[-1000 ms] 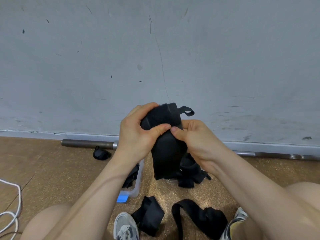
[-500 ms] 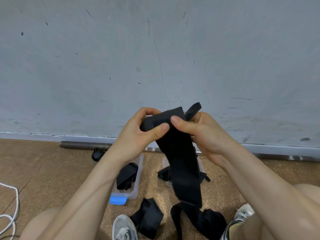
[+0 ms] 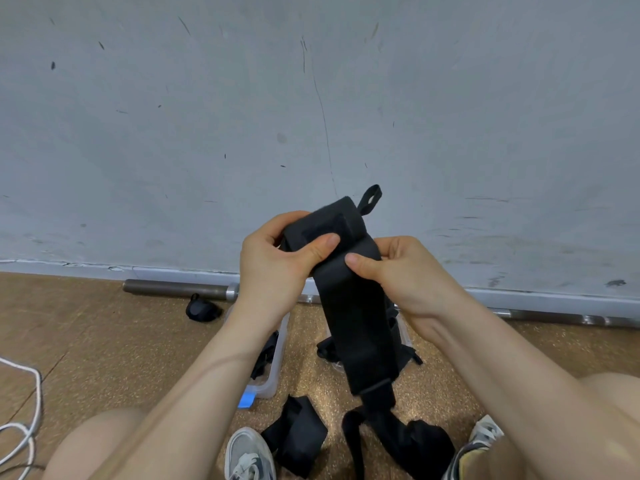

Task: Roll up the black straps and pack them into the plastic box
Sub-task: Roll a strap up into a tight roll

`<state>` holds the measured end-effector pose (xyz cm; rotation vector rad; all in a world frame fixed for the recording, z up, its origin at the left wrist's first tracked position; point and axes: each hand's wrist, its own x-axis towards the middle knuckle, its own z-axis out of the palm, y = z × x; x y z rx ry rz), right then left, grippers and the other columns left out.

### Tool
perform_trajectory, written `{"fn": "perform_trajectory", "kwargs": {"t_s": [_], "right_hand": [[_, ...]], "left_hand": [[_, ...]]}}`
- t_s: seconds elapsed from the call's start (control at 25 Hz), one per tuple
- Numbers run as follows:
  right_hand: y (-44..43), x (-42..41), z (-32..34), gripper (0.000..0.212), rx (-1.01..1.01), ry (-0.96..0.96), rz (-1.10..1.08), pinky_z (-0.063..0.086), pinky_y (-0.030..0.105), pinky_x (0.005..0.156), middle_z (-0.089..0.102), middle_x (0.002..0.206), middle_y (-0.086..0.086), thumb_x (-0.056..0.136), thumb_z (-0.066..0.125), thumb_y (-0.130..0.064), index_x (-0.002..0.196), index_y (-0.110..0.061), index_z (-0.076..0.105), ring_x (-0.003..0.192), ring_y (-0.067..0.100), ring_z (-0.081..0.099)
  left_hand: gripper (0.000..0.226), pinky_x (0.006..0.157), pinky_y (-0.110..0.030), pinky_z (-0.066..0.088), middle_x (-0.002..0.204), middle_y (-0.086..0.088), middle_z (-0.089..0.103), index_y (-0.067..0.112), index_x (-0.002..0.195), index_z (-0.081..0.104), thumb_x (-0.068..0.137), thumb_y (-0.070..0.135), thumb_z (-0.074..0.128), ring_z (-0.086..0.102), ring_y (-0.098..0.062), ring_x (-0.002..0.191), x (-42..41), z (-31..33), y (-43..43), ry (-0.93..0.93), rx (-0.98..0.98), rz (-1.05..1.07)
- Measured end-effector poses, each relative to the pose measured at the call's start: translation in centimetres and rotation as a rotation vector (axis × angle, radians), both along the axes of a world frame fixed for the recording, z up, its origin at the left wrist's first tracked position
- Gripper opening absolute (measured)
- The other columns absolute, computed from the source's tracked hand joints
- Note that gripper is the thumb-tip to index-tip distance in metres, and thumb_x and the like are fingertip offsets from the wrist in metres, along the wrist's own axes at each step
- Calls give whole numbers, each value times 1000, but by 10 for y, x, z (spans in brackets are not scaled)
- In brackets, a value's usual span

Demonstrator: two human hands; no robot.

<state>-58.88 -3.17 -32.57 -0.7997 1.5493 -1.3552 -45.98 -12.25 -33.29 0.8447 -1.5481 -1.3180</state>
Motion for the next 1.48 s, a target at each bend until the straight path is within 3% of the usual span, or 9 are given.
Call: {"fn": "perform_trajectory", "kwargs": {"t_s": [0.24, 0.36, 0.52, 0.68, 0.76, 0.88, 1.04, 1.28, 1.48], "right_hand": [[7, 6, 18, 35, 22, -191, 13, 48, 16, 45, 74, 72, 2, 87, 66, -45, 86, -12, 75, 58, 7, 69], [6, 5, 16, 37, 0, -243, -55, 50, 17, 47, 74, 72, 3, 87, 68, -42, 93, -6, 75, 57, 7, 69], [7, -1, 14, 19, -83, -293, -17, 49, 14, 49, 74, 72, 0, 90, 66, -27, 87, -9, 74, 60, 6, 70], [9, -15, 17, 23, -43, -93, 186, 50, 27, 81, 76, 94, -5, 84, 69, -41, 95, -22, 73, 89, 4, 71], [11, -35, 24, 52, -28, 37, 157, 42, 38, 98, 71, 116, -8, 71, 74, -57, 116, -31, 66, 114, 6, 63], [16, -56, 36, 86, -106, 402, 127, 40, 34, 108, 57, 135, -15, 61, 79, -65, 137, -39, 50, 129, -1, 49], [11, -41, 31, 47, 1, 747, 578, 56, 33, 88, 73, 104, -10, 79, 80, -37, 122, -29, 63, 94, 5, 69], [8, -46, 31, 33, -128, 496, 416, 41, 8, 52, 65, 66, -17, 82, 72, -26, 112, -13, 69, 62, -4, 58], [6, -49, 23, 31, -124, 384, 360, 34, 9, 45, 59, 61, -17, 82, 78, -26, 111, -15, 69, 52, -3, 51]], "left_hand": [[47, 84, -21, 52, 103, 10, 69, 33, 106, 68, 69, 13, 87, 64, -4, 99, -4, -11, 4, -139, -389, 74], [49, 84, -22, 51, 108, 4, 64, 24, 111, 67, 68, 11, 85, 61, -7, 102, -7, -19, 6, -172, -612, 33], [50, 76, -23, 55, 104, 10, 67, 34, 107, 63, 66, 18, 87, 66, -3, 92, -1, -3, 6, -80, -165, -189], [49, 74, -20, 55, 95, 6, 72, 21, 106, 67, 61, 15, 86, 68, -4, 87, 7, 10, -1, -56, -73, -207], [50, 75, -21, 55, 92, 8, 73, 26, 101, 69, 61, 2, 87, 68, -5, 86, 12, 12, -3, -92, -133, -230], [59, 83, -26, 56, 95, 7, 73, 36, 98, 69, 56, 3, 92, 69, -9, 90, 13, 12, -2, -252, -238, -310], [66, 81, -28, 54, 97, 6, 72, 42, 106, 62, 53, 17, 93, 69, -11, 89, 11, 10, 2, -333, -319, -368], [99, 73, -25, 56, 94, -7, 71, 29, 137, 36, 59, -9, 83, 72, -16, 85, -1, -3, 5, 134, 99, -375], [69, 82, -29, 56, 111, -10, 70, 27, 121, 53, 63, 32, 89, 70, -20, 100, -3, -14, -3, 41, 261, -320]]}}
